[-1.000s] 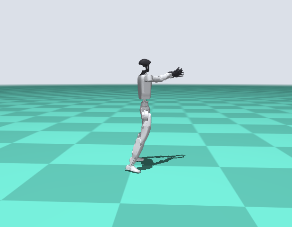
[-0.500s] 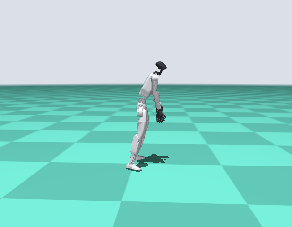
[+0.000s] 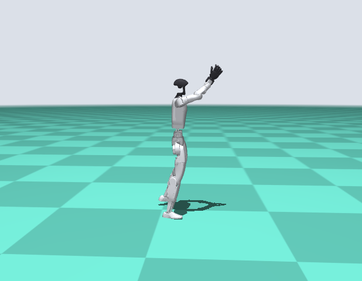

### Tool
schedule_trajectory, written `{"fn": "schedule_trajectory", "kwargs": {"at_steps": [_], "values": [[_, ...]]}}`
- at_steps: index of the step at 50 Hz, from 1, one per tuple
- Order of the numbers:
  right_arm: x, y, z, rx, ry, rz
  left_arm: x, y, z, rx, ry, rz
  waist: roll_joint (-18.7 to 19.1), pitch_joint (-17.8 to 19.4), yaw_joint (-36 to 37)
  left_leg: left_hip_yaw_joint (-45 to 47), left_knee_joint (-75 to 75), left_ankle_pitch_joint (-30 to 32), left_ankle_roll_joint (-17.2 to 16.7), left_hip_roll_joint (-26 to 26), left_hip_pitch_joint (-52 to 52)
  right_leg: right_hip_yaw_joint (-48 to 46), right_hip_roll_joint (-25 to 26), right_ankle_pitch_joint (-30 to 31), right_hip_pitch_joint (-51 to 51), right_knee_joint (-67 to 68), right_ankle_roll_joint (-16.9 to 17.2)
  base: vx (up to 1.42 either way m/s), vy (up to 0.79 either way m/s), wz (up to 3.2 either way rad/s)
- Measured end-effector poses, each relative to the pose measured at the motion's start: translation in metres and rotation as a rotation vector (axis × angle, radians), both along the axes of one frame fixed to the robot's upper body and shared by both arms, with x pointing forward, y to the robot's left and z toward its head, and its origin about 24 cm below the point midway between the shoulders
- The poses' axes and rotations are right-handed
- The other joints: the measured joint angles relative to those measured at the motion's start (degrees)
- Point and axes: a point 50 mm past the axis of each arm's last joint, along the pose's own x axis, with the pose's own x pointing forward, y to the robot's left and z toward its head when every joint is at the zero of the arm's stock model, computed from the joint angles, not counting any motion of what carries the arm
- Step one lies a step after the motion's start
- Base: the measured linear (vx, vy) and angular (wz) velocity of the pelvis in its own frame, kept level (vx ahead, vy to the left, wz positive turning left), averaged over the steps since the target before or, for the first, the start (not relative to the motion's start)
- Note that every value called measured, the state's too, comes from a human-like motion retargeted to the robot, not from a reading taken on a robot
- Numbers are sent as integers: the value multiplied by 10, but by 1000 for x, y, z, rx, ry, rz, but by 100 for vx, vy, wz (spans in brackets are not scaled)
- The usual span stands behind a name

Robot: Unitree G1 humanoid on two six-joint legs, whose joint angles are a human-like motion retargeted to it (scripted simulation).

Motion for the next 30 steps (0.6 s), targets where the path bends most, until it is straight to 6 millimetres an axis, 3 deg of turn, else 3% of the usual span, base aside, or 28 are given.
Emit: {"fn": "schedule_trajectory", "kwargs": {"at_steps": [5, 8, 10, 12, 14, 17, 20, 22, 26, 30], "values": [[2, 0, -2, 10, 11, -36, 3, 2, -1, -34, 12, 8, 14, 3, -27, -41, 63, 7, -16, 28, -39, -30, 22, -9, 33, -16, 1, 5, -21, 39], [26, -5, -32, 20, 107, -38, 26, 1, -32, -43, 120, 9, 26, 9, -31, -54, 72, 0, -29, 29, -53, -35, 32, -12, 46, -26, 2, -1, -12, 11], [50, -8, -70, 17, 216, -36, 50, 2, -72, -49, 245, 0, 35, 9, -34, -57, 62, -8, -35, 25, -56, -33, 37, -13, 49, -30, 3, -1, -4, -3], [74, -11, -123, 19, 369, -35, 75, 4, -127, -64, 417, -9, 45, 14, -38, -54, 37, -17, -34, 16, -54, -28, 39, -14, 46, -30, 4, -5, -2, -22], [94, -15, -187, 33, 566, -34, 94, 7, -193, -86, 630, -10, 55, 27, -43, -46, 4, -23, -27, 8, -49, -20, 40, -13, 39, -26, 3, -8, 2, -32], [106, -18, -296, 83, 927, -28, 102, 16, -306, -129, 999, 33, 70, 61, -57, -30, -45, -27, -10, -2, -39, -5, 42, -10, 22, -19, -1, -11, 5, -42], [85, -16, -410, 71, 1312, -50, 76, 29, -422, -150, 1381, 117, 76, 98, -79, -9, -82, -21, 5, -8, -39, 14, 44, -4, -6, -11, -8, -15, 6, -52], [60, -15, -464, 178, 1524, -81, 49, 35, -475, -231, 1577, 180, 72, 139, -88, 7, -96, -14, 8, -10, -43, 28, 45, 3, -27, -11, -14, -18, 7, -57], [13, -10, -528, 127, 1785, -137, 1, 41, -540, -343, 1830, 234, 47, 231, -86, 36, -112, -2, 11, -14, -54, 56, 46, 21, -63, -20, -26, -20, 6, -55], [-23, -10, -565, 114, 1919, -134, -35, 39, -574, -364, 1945, 213, 27, 263, -73, 53, -127, 9, 6, -20, -79, 71, 47, 45, -94, -49, -29, -17, 5, -29]]}}
